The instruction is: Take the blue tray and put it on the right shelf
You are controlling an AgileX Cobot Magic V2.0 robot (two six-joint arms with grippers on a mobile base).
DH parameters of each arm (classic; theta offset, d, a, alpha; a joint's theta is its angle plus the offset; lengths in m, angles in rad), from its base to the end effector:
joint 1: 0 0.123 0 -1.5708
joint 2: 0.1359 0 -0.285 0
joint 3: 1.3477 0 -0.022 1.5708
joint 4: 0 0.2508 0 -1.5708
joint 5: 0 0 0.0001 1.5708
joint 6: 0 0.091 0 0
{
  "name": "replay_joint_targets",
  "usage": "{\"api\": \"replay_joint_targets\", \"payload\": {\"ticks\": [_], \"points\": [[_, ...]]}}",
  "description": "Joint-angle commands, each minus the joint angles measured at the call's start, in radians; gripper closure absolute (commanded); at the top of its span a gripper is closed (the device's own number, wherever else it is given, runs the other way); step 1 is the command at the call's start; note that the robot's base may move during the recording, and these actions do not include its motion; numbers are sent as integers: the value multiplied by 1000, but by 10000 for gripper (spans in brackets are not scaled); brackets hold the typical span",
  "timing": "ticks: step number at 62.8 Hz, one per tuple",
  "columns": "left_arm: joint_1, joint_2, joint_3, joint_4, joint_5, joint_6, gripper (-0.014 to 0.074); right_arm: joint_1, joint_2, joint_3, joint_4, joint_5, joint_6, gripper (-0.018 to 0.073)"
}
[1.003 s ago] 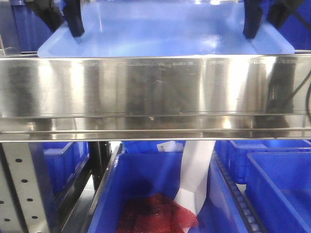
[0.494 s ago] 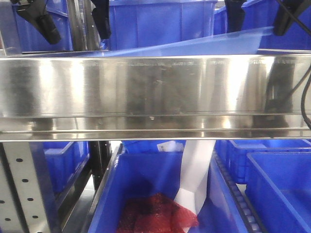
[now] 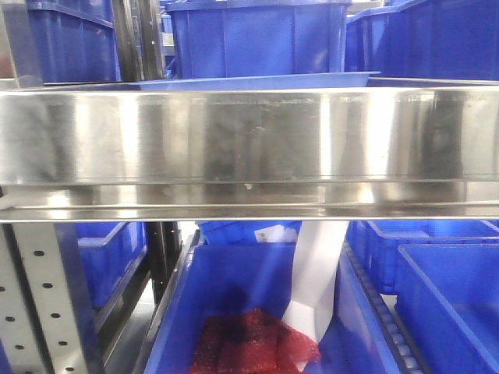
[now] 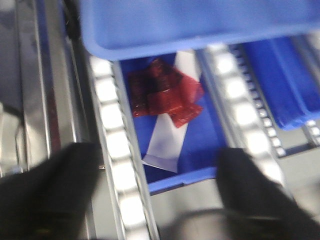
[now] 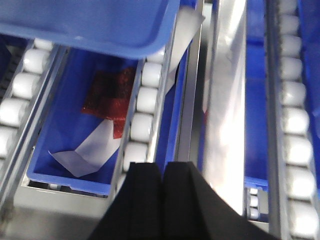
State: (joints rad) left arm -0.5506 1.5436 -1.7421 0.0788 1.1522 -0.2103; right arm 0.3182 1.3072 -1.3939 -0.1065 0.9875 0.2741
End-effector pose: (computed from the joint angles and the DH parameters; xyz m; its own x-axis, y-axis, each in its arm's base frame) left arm 0.2796 -0.1640 0.4289 -0.7240 0.2370 -0.6478 0.3595 0.9312 -0.0611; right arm 0.2583 0.0766 0.4050 -0.7269 -0.0154 -0.6866 -0.1006 0.9913 0.0843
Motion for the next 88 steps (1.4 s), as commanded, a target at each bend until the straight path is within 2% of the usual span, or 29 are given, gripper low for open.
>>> {"api": "replay_joint_targets", "payload": {"ticks": [1,8,16,30,37,45,50,56,88], "points": [[-35,-120,57,15,-82,3,458,1,-152,96,-23,-124,-14,504],[-75,-259,221,15,-168,3,650,1,-317,266,-24,-213,-14,504],[-99,-420,408,15,-297,3,645,1,-500,457,-24,-301,-20,504],[-103,-761,800,17,-591,10,645,1,-852,773,-24,-464,-112,504],[-103,-928,975,17,-684,10,645,1,-1001,880,-24,-545,-112,504],[-103,-1094,1103,17,-781,10,645,1,-1131,943,-24,-639,-112,504],[-103,-1167,1146,19,-826,10,645,1,-1170,961,-24,-682,-112,504],[-103,-1229,1173,19,-820,10,645,1,-1172,964,-24,-701,-112,504],[-103,-1235,1173,19,-816,10,645,1,-1172,964,-24,-699,-112,504]]}}
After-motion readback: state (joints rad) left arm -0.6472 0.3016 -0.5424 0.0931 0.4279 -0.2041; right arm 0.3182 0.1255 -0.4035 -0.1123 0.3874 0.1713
